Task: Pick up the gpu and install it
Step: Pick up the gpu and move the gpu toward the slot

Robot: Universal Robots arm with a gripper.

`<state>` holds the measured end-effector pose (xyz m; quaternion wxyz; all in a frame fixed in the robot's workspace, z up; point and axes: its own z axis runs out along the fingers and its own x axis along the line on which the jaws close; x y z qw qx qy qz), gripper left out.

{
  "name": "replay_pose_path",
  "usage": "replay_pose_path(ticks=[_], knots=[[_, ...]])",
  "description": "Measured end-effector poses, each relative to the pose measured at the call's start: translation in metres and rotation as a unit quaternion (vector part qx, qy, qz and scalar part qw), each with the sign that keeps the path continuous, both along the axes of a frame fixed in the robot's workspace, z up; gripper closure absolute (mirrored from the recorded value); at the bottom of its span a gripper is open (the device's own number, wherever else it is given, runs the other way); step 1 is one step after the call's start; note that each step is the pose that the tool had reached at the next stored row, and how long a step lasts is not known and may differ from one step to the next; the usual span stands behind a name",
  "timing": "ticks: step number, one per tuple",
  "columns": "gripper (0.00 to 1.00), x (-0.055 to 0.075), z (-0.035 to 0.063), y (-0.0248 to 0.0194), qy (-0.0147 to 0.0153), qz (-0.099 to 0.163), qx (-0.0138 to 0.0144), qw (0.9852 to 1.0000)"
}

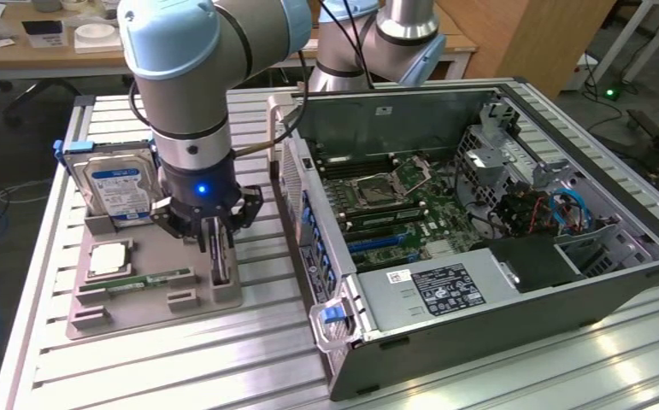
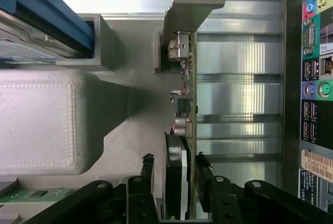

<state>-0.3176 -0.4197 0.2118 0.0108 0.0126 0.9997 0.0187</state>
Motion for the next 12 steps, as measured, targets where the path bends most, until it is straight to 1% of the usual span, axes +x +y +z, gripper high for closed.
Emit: replay_pose_path(ticks=[12], knots=[[0.56, -0.0001, -0.0023, 0.0008, 0.0001, 0.0, -0.0001, 1.0]])
